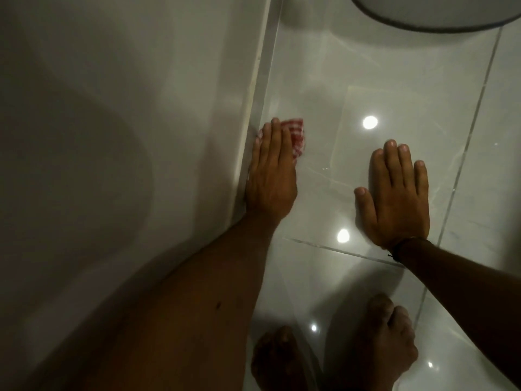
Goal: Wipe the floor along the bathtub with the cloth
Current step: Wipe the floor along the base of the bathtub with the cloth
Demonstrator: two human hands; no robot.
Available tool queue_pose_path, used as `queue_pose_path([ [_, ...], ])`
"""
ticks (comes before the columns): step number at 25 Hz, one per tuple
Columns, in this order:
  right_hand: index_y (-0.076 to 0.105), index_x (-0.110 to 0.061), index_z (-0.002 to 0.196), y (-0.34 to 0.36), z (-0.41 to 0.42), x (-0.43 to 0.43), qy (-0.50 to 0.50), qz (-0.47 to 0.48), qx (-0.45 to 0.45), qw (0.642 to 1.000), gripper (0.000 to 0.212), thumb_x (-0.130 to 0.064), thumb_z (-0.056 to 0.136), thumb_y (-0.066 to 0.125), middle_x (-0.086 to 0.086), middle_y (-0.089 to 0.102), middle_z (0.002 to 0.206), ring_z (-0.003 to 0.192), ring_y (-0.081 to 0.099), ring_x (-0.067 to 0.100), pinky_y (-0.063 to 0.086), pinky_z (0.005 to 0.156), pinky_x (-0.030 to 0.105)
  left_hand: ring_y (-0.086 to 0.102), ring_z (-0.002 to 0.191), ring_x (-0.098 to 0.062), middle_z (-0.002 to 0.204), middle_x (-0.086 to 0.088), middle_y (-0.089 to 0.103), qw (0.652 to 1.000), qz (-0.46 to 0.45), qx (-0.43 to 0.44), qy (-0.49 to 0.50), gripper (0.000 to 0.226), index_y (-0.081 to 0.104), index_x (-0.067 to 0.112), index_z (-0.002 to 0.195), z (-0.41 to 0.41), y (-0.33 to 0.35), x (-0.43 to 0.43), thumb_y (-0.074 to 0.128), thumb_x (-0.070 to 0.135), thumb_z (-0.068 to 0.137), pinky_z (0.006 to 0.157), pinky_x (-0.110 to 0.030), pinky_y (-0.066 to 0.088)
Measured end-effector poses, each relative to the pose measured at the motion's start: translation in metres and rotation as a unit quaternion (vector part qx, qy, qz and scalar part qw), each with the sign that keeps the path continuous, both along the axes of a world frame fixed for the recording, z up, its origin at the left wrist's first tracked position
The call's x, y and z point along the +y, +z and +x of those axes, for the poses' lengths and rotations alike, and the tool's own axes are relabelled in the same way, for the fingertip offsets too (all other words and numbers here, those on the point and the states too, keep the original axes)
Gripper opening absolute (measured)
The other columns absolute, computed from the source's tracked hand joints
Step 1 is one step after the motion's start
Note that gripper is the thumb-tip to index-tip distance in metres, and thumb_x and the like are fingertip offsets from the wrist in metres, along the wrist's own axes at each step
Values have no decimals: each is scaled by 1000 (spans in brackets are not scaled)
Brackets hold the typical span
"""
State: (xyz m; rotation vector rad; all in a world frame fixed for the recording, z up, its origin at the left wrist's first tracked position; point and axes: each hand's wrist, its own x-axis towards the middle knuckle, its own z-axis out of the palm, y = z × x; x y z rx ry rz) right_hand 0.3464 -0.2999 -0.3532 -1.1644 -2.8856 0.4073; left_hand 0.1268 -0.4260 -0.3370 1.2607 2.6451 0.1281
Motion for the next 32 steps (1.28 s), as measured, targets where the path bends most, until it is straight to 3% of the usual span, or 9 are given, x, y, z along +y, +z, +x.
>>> queue_pose_path([
  [6, 20, -6, 172, -2, 1, 0, 7, 5, 1, 1000, 82, -57, 108, 24, 17, 14, 181, 169, 11, 37, 2, 136, 51, 20, 161, -36, 172, -19, 23, 999, 35, -25, -7, 70, 19, 4, 163, -14, 1, 14, 39, 34, 104, 131, -42, 6],
  [10, 18, -5, 172, -1, 1, 0, 9, 1, -4, 1000, 84, -59, 108, 19, 17, 12, 181, 169, 10, 37, 5, 136, 54, 28, 159, -34, 168, -18, 35, 998, 38, -44, 26, 64, 31, 4, 160, 35, 4, -50, 48, 29, 103, 134, -43, 14],
  [16, 17, -6, 172, -3, 3, 1, 13, 10, 0, 1000, 81, -56, 108, 25, 17, 12, 182, 169, 9, 37, 5, 136, 54, 8, 163, -30, 173, -14, 20, 997, -35, -45, 43, 71, 18, 8, 165, 89, 15, -126, 40, 34, 103, 134, -40, -1],
  [20, 17, -6, 172, -3, 4, 2, 12, 9, -3, 1000, 81, -54, 108, 27, 17, 12, 182, 169, 9, 37, 4, 136, 54, 23, 160, -36, 170, -20, 29, 998, -24, -50, 27, 73, 25, 3, 162, 61, 21, -79, 51, 26, 99, 134, -43, 9],
  [24, 18, -6, 172, -4, 2, 1, 11, 10, -6, 1000, 81, -55, 108, 27, 17, 12, 182, 169, 9, 37, 2, 136, 51, 19, 162, -35, 173, -20, 22, 996, 31, -76, 17, 66, 21, 2, 163, -6, 15, 11, 27, 32, 104, 134, -46, 12],
  [26, 18, -6, 172, -5, 2, 1, 9, 16, -6, 1000, 81, -55, 108, 26, 18, 13, 181, 169, 11, 37, 0, 136, 50, 15, 162, -35, 174, -20, 19, 996, 43, -81, 8, 64, 19, 2, 163, -23, 12, 37, 27, 30, 106, 135, -46, 9],
  [32, 16, -7, 172, -5, 3, 1, 12, 15, -13, 1000, 81, -57, 108, 22, 16, 11, 182, 169, 9, 36, 0, 137, 50, 26, 160, -36, 169, -20, 31, 996, 56, -61, 21, 62, 29, 2, 161, 9, 11, -12, 46, 26, 106, 134, -45, 16],
])
